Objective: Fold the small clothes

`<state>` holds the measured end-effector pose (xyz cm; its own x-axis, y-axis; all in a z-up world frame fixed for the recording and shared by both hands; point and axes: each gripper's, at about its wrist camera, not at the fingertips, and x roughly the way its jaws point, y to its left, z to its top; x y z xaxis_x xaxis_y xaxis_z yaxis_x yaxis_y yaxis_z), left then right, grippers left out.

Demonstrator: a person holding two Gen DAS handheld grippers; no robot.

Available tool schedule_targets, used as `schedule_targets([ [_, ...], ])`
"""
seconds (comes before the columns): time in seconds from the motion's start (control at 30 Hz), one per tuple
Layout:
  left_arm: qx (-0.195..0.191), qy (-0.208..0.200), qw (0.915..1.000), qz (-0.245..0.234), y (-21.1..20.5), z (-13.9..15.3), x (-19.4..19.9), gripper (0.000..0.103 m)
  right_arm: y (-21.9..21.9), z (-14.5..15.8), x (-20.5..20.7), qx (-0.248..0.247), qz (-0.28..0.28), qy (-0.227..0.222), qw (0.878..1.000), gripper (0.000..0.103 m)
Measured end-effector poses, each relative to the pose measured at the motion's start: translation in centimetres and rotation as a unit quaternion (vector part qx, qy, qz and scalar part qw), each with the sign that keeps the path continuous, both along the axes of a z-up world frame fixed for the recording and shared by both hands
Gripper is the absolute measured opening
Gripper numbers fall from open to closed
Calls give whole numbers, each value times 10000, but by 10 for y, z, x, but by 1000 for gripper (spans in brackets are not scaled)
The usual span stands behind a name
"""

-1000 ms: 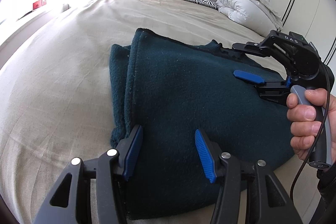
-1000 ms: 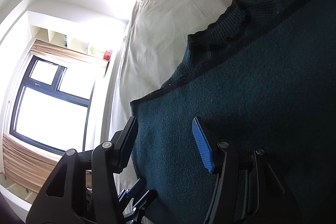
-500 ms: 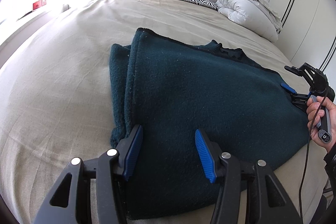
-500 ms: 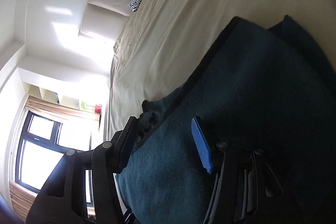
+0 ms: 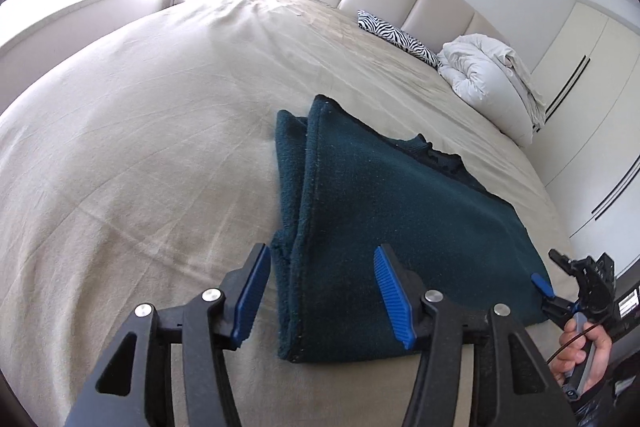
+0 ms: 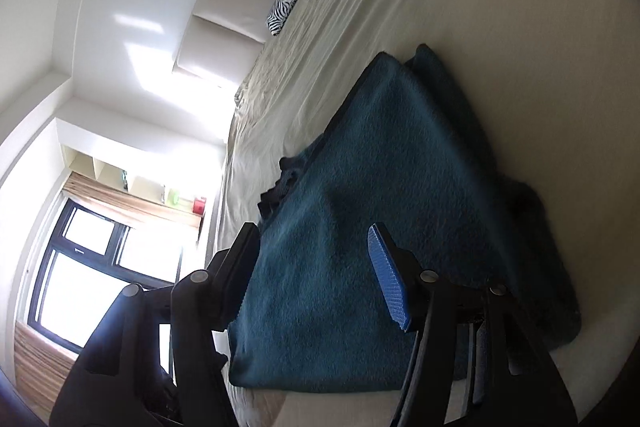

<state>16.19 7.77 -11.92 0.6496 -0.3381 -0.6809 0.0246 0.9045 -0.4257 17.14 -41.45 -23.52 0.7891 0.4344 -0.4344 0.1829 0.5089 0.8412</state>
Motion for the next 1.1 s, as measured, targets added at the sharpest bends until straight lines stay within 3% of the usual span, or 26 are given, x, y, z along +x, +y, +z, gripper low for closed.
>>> schedule_targets([
  [0.07,-160,212,9995,142,15,-6,0,61,13,-15,3,-182,117,294,9993,55],
  [0.13,-394,353,9984,193,27,-10,0,61,15,-22,1,-104,25,248,9996,55],
  [0.23,-896,542,9944,114,36,-15,7,62,9,-10,-14,56,-136,214,9997,57],
  [0.37,-1420,746,9869,-160,34,-24,29,62,12,6,-26,108,46,-17,9999,57],
  [0.6,-1618,1155,9792,-407,27,-39,79,63,38,14,-29,372,470,-148,9981,57],
  [0.77,-1748,1241,9754,-516,26,-44,88,62,59,6,-22,482,713,-37,9963,57],
  [0.87,-1678,1213,9765,-605,29,-46,84,54,78,1,-15,476,884,19,9949,57],
  [1.03,-1870,1420,9701,-615,39,-56,81,27,102,-4,-4,550,1102,68,9924,57],
  [1.1,-1960,1489,9669,-670,40,-58,78,24,114,-5,4,586,1166,95,9914,57],
])
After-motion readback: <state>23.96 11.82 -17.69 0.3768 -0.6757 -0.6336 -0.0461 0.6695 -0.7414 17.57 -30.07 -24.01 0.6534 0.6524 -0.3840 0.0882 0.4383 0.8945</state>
